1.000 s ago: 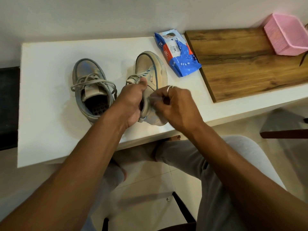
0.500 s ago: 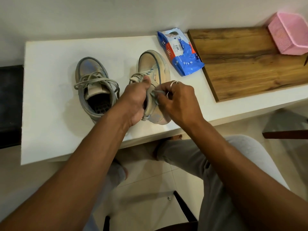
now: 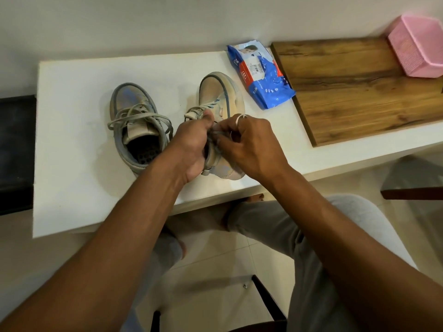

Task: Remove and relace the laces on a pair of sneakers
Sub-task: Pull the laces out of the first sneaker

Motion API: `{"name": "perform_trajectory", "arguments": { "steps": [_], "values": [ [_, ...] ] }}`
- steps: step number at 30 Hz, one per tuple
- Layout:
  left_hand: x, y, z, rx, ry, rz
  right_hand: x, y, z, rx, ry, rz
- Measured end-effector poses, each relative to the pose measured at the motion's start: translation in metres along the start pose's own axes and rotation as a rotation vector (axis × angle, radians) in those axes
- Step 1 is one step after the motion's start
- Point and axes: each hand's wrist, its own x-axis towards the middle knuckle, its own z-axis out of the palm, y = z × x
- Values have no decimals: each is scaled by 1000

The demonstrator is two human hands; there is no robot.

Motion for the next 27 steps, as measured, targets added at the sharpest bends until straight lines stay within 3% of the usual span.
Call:
{"name": "perform_trajectory", "arguments": {
  "steps": [3,9,13,16,20,22,27],
  "values": [
    [1,0,1,27,-5,-11,-7,5,-9,-23,-128,24],
    [0,-1,2,2,-42,-9,10,10,-1,-14,104,77],
    [1,1,-3,-1,-42,-20,1,-2,-4,9,-55,12],
    [-1,1,1,-5,-69,-27,-1,7,-15,-9,-144,70],
    [0,0,1,-9,-82,-15,10,13,-4,-15,79,99],
    [1,0,0,-12,-73,-9,11,7,1,-4,102,73],
    [0,2,-2,-3,-73,-29,3,2,-6,18,-99,50]
  ]
}}
